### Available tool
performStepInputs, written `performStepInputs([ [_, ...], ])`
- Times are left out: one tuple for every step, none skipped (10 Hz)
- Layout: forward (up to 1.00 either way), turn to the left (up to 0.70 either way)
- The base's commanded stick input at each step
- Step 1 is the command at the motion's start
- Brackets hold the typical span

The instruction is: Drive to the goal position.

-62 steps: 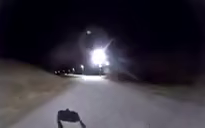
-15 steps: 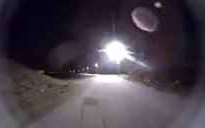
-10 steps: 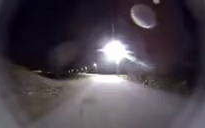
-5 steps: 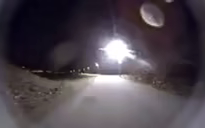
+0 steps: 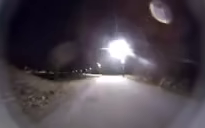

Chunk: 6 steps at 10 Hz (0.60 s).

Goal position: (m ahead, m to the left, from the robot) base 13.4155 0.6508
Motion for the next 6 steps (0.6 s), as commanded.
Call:
performStepInputs([
  [1.0,0.0],
  [1.0,0.0],
  [1.0,0.0],
  [1.0,0.0],
  [1.0,0.18],
  [1.0,0.19],
])
